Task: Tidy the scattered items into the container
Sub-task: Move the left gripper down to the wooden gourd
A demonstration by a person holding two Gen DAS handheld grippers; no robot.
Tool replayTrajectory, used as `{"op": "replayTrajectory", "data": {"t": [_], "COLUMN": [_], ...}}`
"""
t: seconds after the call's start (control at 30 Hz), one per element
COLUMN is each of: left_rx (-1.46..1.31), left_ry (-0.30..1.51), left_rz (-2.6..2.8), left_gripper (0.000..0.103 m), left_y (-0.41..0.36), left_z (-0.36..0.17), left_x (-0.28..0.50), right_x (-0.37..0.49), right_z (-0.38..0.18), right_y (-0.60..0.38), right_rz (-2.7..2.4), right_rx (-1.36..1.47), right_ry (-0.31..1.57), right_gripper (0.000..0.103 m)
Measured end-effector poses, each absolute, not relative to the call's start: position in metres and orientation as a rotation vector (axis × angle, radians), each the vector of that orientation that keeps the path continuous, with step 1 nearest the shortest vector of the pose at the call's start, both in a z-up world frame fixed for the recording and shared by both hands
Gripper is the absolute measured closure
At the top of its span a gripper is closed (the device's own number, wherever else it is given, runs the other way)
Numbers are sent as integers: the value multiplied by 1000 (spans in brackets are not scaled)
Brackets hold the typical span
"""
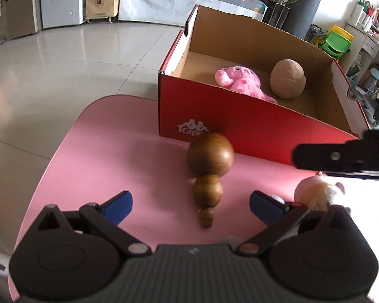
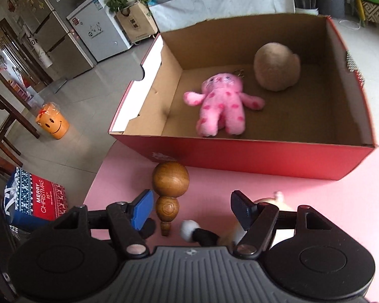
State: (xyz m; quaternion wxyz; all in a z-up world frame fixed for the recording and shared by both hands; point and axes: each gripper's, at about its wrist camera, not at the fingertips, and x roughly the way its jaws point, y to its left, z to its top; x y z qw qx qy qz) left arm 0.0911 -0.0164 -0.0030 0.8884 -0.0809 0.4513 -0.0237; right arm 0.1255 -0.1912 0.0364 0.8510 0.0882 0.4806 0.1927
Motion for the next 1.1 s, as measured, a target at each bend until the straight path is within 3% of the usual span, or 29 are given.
{"op": "replayTrajectory", "data": {"t": [0.8, 1.1], "left_rx": [-354, -397], "left_ry": [898, 918], "left_rz": [17, 48], "left_gripper": [0, 3], "left_y": [49, 56], "left_z": [-42, -50], "left_x": [117, 112], "right_x": [148, 130], "right_z": [10, 21], "right_y": [-129, -147], "right_rz": [422, 478], "right_rx": [218, 40], "right_ry": [1053, 1040], "right_gripper": [44, 44]}}
